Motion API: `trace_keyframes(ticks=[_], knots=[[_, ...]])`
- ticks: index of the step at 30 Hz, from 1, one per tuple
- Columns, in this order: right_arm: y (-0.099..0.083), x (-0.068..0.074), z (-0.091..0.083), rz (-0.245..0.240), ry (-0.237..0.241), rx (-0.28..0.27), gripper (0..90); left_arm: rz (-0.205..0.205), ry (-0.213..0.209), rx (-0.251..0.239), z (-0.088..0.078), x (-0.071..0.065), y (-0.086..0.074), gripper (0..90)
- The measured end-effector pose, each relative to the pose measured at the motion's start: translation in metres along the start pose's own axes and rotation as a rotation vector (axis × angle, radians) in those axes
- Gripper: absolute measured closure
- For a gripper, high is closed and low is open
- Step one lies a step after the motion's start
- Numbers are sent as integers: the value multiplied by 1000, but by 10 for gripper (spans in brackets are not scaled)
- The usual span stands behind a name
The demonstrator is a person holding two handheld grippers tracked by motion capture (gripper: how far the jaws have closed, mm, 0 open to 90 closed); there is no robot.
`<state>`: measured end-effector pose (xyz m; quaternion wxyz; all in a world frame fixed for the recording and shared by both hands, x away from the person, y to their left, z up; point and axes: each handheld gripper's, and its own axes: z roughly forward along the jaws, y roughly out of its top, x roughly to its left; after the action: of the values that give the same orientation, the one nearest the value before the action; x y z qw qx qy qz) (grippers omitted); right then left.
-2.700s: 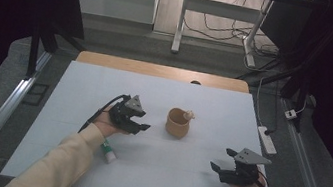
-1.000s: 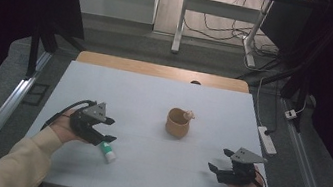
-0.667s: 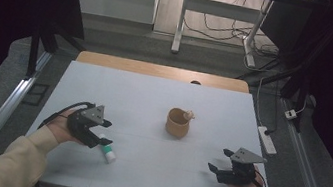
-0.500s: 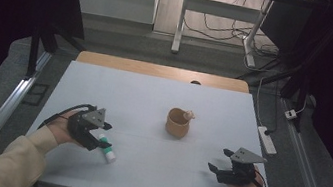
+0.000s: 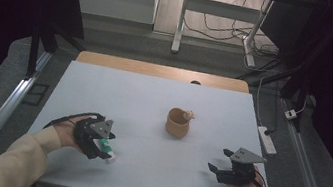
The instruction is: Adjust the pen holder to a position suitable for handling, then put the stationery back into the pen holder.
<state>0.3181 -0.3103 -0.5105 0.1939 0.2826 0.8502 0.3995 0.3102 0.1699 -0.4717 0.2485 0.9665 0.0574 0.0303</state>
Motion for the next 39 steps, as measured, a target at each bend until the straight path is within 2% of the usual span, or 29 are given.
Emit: trace_keyframes(ticks=[6, 7, 13, 22, 26, 28, 34, 39], knots=[[0, 0, 0, 0, 0, 0, 196, 45, -22, 45, 6, 1, 4, 305], [0, 0, 0, -1, 0, 0, 196, 41, -25, 44, 8, 1, 5, 305], [0, 0, 1, 3, 0, 1, 196, 92, -49, 104, 17, 4, 9, 301], [0, 1, 1, 1, 2, 3, 197, 210, -69, 220, 34, 4, 14, 307], [0, 0, 1, 2, 2, 2, 197, 254, -68, 262, 41, 3, 15, 371], [0, 0, 1, 2, 2, 2, 197, 284, -42, 269, 43, 3, 15, 423], [0, 1, 1, -1, 3, 5, 197, 371, -51, 255, 44, 1, 16, 540], [0, 0, 1, 0, 2, 4, 197, 380, -37, 243, 43, 1, 15, 593]])
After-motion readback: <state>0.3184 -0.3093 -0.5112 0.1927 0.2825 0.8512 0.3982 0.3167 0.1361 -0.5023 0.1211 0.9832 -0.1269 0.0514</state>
